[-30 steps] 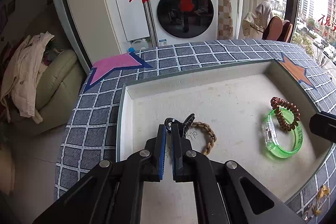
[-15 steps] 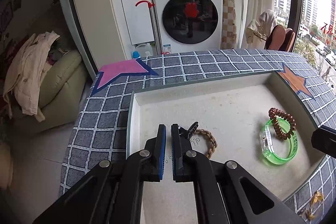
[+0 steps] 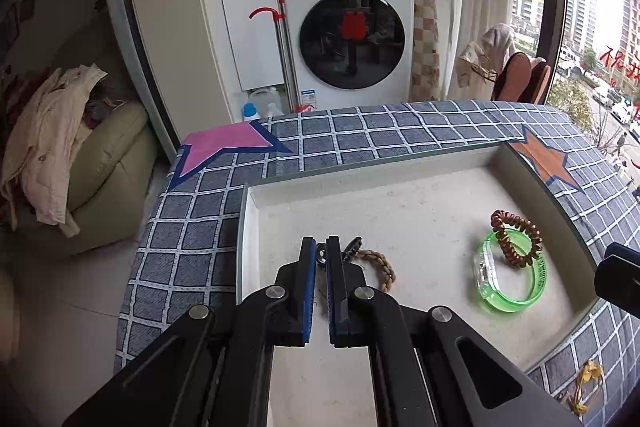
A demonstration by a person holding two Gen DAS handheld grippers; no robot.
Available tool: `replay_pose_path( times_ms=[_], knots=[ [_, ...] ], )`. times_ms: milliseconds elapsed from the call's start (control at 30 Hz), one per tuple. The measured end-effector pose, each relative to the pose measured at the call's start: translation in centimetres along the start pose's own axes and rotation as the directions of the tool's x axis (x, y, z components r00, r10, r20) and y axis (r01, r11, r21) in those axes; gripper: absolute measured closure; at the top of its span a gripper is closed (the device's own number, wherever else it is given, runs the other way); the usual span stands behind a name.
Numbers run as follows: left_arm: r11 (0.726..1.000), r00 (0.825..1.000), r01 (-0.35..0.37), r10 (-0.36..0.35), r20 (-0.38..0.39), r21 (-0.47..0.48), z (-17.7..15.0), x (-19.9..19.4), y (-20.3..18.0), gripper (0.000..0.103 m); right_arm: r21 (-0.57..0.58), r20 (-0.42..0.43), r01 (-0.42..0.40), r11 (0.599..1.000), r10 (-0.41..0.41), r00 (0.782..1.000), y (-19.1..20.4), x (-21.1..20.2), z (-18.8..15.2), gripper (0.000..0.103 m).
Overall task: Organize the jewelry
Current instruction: 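Withdraw both open tools from the tray toward the remaining jewelry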
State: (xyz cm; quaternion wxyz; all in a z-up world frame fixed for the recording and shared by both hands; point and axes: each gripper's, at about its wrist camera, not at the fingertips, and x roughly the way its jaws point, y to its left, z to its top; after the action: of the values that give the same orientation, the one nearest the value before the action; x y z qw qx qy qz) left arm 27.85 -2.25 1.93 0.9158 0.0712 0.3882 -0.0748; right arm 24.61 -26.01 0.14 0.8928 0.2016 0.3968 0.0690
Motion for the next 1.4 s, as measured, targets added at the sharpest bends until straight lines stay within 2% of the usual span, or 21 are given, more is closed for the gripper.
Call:
replay_pose_path(
  times_ms=[33, 233, 567, 633, 733, 767, 800, 867, 1000, 1033, 1133, 1267, 1400],
  knots=[
    [1.0, 1.0, 0.006, -0.006, 0.004, -0.002, 0.0, -0.1, 0.0, 0.079, -0.003, 0.0, 0.001, 1.0, -0.001, 1.0, 0.0, -0.1, -0.1, 0.0],
    [0.999, 0.999, 0.023, -0.022, 0.031, -0.032, 0.1, -1.1, 0.2, 0.079, 0.021, 0.019, -0.006, 1.0, 0.006, 1.0, -0.4, -1.0, -0.3, 0.0],
    [1.0, 0.998, 0.012, -0.011, 0.062, -0.011, -0.2, -2.6, 0.3, 0.079, 0.034, 0.038, -0.014, 0.999, 0.012, 0.999, -0.8, -3.1, -1.1, 0.0],
    [0.999, 0.997, 0.031, -0.029, 0.078, -0.026, -0.3, -3.2, 0.6, 0.079, 0.034, 0.043, -0.015, 0.999, 0.014, 0.999, -0.7, -3.5, -1.3, 0.0],
    [0.987, 0.986, 0.134, -0.124, 0.109, -0.085, -0.6, -4.4, 1.5, 0.077, 0.034, 0.068, -0.026, 0.999, 0.024, 0.997, -0.6, -4.8, -1.9, 0.0],
    [0.982, 0.98, 0.159, -0.146, 0.132, -0.097, -0.7, -5.0, 1.8, 0.033, 0.028, 0.077, -0.028, 0.999, 0.026, 0.997, -0.5, -5.3, -2.2, 0.0],
    [0.98, 0.978, 0.169, -0.155, 0.139, -0.1, -0.8, -5.4, 1.9, 0.0, 0.024, 0.083, -0.029, 0.999, 0.027, 0.996, -0.5, -5.7, -2.5, 0.0],
    [0.974, 0.968, 0.2, -0.18, 0.173, -0.107, -0.9, -4.9, 2.0, 0.0, 0.024, 0.087, -0.036, 0.999, 0.034, 0.996, -0.5, -6.2, -3.0, 0.0],
    [0.975, 0.973, 0.191, -0.172, 0.156, -0.117, -0.7, -2.4, 1.6, 0.0, 0.047, 0.085, -0.057, 0.997, 0.053, 0.995, -0.8, -6.9, -3.7, 0.0],
    [0.978, 0.976, 0.177, -0.159, 0.152, -0.112, -0.6, -2.1, 1.4, 0.0, 0.048, 0.083, -0.058, 0.997, 0.054, 0.995, -0.8, -7.1, -3.9, 0.0],
    [0.996, 0.987, 0.07, -0.059, 0.152, -0.064, -0.7, -1.2, 0.4, 0.0, 0.046, 0.08, -0.054, 0.997, 0.05, 0.996, -0.7, -7.6, -4.4, 0.0],
    [0.998, 0.984, -0.051, 0.057, 0.169, -0.04, -1.9, -0.8, -1.0, 0.0, 0.036, 0.065, -0.022, 0.999, 0.02, 0.998, -0.7, -8.3, -5.2, 0.0],
    [0.998, 0.991, -0.036, 0.042, 0.127, -0.049, -3.8, 0.0, -1.3, 0.0, 0.024, 0.037, 0.015, 1.0, -0.016, 0.999, -0.7, -8.8, -6.4, 0.0]
  ],
)
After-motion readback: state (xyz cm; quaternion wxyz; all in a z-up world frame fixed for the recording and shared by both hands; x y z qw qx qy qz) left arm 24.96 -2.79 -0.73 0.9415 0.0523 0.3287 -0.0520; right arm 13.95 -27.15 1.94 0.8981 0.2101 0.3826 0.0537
